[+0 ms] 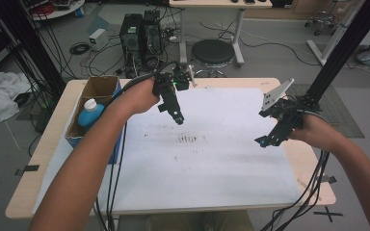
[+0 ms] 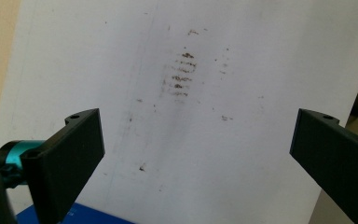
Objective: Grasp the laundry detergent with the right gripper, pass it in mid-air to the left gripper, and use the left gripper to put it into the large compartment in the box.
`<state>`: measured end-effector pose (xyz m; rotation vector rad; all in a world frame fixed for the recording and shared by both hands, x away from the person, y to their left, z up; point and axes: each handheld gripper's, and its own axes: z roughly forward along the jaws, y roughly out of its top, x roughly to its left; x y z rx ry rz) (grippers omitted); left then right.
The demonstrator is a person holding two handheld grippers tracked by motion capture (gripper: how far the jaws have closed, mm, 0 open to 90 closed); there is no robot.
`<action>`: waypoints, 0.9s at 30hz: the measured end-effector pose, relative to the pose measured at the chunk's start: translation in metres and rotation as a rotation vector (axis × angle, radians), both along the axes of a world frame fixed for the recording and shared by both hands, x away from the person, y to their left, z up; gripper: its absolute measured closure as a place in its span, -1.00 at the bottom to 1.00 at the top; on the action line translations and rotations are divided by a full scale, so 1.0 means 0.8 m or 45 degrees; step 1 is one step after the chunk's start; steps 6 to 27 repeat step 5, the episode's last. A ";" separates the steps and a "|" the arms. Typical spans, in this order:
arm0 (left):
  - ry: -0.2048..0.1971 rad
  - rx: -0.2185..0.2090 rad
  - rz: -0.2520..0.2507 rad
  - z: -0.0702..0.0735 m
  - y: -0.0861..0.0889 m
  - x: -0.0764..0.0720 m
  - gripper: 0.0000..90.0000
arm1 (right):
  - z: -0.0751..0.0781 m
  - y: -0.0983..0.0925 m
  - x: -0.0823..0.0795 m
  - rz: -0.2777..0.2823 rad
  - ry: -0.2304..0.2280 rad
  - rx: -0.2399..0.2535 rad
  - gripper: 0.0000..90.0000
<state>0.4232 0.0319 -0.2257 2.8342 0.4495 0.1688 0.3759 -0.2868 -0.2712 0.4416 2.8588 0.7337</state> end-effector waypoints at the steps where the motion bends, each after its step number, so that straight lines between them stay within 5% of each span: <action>1: -0.001 0.004 0.000 0.000 0.000 0.000 -0.94 | 0.000 0.000 0.000 0.001 0.000 0.002 -0.98; 27: -0.003 0.008 -0.003 0.000 0.001 0.000 -0.94 | 0.001 -0.002 -0.001 -0.001 -0.002 0.004 -0.98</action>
